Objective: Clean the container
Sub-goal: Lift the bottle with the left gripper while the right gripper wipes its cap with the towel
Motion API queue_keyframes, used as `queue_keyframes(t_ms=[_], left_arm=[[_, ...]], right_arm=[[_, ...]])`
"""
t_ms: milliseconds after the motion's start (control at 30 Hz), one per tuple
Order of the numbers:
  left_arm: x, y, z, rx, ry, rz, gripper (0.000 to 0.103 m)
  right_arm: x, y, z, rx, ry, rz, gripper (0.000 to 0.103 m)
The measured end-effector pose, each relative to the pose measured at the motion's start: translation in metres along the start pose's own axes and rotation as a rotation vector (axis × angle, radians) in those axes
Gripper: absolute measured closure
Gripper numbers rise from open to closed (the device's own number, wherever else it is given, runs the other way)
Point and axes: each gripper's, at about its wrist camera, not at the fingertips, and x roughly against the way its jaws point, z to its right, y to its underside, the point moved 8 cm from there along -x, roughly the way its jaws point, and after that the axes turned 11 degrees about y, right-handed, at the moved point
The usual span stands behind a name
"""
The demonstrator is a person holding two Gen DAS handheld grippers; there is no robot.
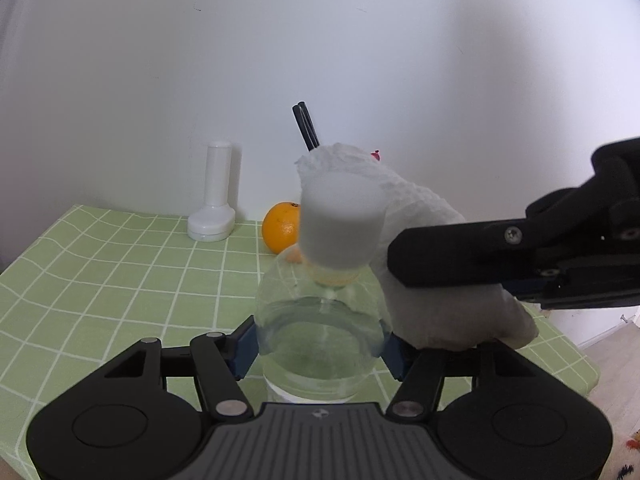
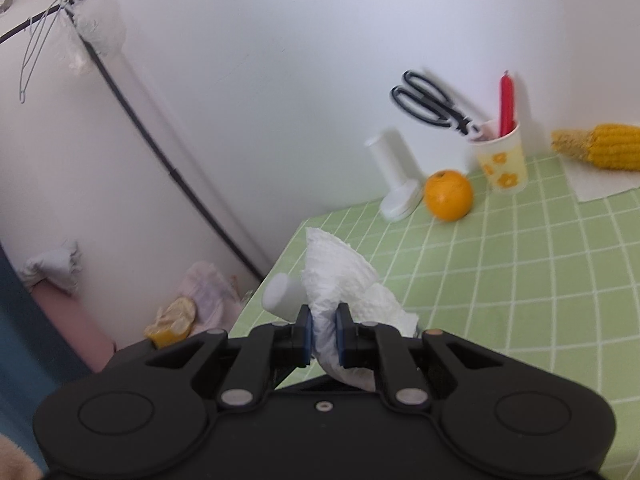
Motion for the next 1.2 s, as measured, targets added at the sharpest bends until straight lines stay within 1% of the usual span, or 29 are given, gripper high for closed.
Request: queue_keyframes(t_ms=[133, 333, 467, 567, 767, 867, 1067, 1200], left_arm=[[-0.001, -0.001, 0.001, -0.017, -0.009, -0.010, 0.042], [-0.009, -0.002, 0.009, -0.088, -0.021, -0.052, 0.043], [-0.013, -0.001, 0.012, -0.108, -0.018, -0.053, 0.043], [-0.013, -0.001, 0.013, -0.112, -0.021, -0.048, 0.043], [-0.014, -0.001, 0.011, -0.103, -0.023, -0.042, 0.043], [-0.016, -0.001, 0.012, -0.115, -0.026, -0.044, 0.043], [-0.015, -0.001, 0.012, -0.112, -0.025, -0.041, 0.043], [-0.015, 0.000, 0.017, -0.144, -0.025, -0.042, 0.043]], right_arm=[[0.002, 0.001, 0.001, -0.021, 0.019, 0.006, 0.091], [0.004, -0.004, 0.017, -0.061, 0.069, 0.022, 0.091], [0.003, -0.005, 0.025, -0.086, 0.076, 0.017, 0.091], [0.001, -0.003, 0.023, -0.063, 0.073, 0.000, 0.091], [-0.005, 0.008, 0.008, -0.037, 0.012, -0.052, 0.091], [-0.010, 0.009, 0.003, -0.037, -0.038, -0.085, 0.091], [-0.025, 0.006, 0.002, -0.152, -0.142, -0.129, 0.091], [-0.038, 0.010, 0.001, -0.226, -0.189, -0.173, 0.092]])
